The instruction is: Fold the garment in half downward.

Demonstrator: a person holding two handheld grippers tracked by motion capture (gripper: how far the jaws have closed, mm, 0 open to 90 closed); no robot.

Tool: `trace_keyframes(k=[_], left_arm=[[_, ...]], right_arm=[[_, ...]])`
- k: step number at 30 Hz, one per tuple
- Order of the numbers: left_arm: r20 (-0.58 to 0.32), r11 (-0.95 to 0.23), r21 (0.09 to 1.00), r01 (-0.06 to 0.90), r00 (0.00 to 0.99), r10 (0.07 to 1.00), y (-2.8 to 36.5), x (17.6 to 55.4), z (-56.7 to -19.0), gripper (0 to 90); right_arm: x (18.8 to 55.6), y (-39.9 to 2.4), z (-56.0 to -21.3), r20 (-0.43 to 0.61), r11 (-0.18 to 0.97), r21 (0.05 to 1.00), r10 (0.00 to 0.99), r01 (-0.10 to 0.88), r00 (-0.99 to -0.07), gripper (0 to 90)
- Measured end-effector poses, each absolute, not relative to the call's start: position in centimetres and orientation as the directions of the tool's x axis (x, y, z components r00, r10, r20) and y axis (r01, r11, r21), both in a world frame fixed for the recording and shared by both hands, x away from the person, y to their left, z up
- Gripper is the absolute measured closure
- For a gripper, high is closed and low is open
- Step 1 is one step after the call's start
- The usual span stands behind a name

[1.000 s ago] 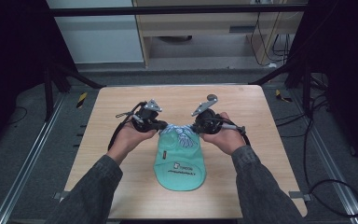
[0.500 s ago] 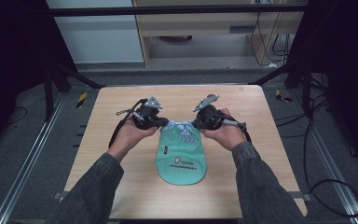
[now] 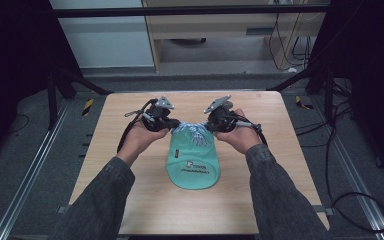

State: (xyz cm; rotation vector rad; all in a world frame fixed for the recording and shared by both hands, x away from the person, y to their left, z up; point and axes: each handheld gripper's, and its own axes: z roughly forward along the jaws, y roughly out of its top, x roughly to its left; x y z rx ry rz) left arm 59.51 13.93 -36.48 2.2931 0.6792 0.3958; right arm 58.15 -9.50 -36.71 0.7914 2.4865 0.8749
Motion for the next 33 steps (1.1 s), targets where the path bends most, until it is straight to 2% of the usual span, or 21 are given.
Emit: trace_keyframes(k=[15, 33], left_arm=[[0.113, -0.632, 0.688, 0.357, 0.808, 0.579, 12.6, 60.4, -37.1, 86.4], [0.144, -0.648, 0.691, 0.321, 0.817, 0.558, 12.6, 57.8, -38.1, 86.5]], right_arm=[[59.6, -10.1, -37.2, -0.179, 0.656, 0.645, 0.629, 0.393, -0.756, 84.1], [56.8, -10.4, -38.6, -0.205, 0.667, 0.664, 0.596, 0.338, -0.776, 84.1]])
